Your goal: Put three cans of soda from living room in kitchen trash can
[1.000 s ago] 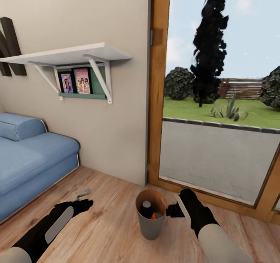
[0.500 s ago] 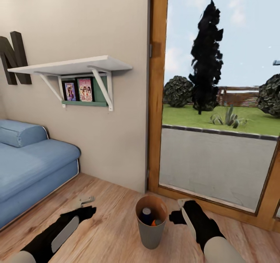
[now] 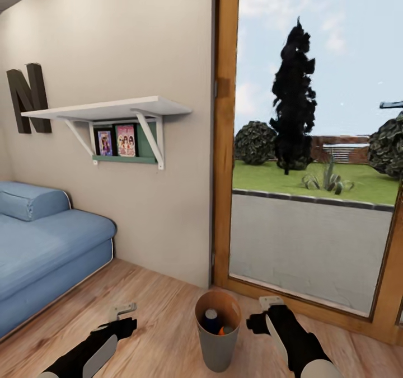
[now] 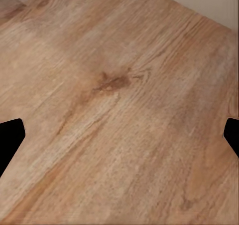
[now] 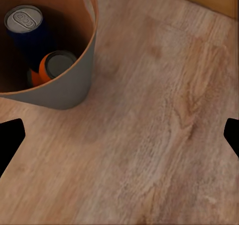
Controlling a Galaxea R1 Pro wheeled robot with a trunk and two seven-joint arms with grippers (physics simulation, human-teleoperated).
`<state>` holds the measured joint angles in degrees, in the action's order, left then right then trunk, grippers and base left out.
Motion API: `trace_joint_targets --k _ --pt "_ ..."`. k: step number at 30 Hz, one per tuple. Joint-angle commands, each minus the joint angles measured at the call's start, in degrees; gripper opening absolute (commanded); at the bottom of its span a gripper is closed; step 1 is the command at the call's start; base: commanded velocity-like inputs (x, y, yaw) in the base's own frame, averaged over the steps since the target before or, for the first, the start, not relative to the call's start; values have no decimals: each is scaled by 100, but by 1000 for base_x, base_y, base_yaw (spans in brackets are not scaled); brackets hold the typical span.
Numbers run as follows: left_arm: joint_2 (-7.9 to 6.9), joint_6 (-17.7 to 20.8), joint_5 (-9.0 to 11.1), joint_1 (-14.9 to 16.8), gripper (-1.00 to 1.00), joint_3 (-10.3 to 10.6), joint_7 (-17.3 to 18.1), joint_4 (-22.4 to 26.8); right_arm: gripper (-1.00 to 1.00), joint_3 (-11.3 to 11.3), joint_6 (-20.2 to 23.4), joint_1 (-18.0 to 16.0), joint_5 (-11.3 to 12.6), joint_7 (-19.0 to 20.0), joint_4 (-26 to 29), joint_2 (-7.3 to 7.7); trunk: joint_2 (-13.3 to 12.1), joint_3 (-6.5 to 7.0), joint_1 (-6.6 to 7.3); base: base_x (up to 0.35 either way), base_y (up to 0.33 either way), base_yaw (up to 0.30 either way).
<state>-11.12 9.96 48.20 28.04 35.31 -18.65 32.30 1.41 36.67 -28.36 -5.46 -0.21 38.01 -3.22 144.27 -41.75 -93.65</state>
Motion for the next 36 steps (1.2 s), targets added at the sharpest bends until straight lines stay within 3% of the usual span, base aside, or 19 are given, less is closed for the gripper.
trace_joint_targets --k 1,11,20,23,27,31,36 --pt "8 -30 -1 0 100 6 19 -32 100 0 -56 32 1 1 -1 5 -2 23 2 0 0 0" --pt "38 -461 -11 -15 100 27 111 -288 100 0 -739 437 -3 -4 -11 50 -15 245 28 0 0 0" --pt "78 -1102 -13 -22 100 50 474 -1039 100 1 -1697 877 13 1 -81 221 -27 444 51 0 0 0" --pt "117 -1375 -13 -47 100 70 574 -1340 100 27 -2269 1078 60 37 -369 304 -31 510 59 0 0 0" --pt "128 -1588 -8 -85 100 78 796 -1536 100 67 -2393 1141 100 72 -551 358 -37 599 69 0 0 0" --pt "212 -1922 -7 -176 100 81 1081 -2064 100 85 -3128 1289 116 87 -1086 486 -42 688 80 0 0 0" --pt "256 -2176 -5 -408 100 84 1165 -2216 100 87 -3424 1319 120 95 -1466 518 -49 798 93 0 0 0"
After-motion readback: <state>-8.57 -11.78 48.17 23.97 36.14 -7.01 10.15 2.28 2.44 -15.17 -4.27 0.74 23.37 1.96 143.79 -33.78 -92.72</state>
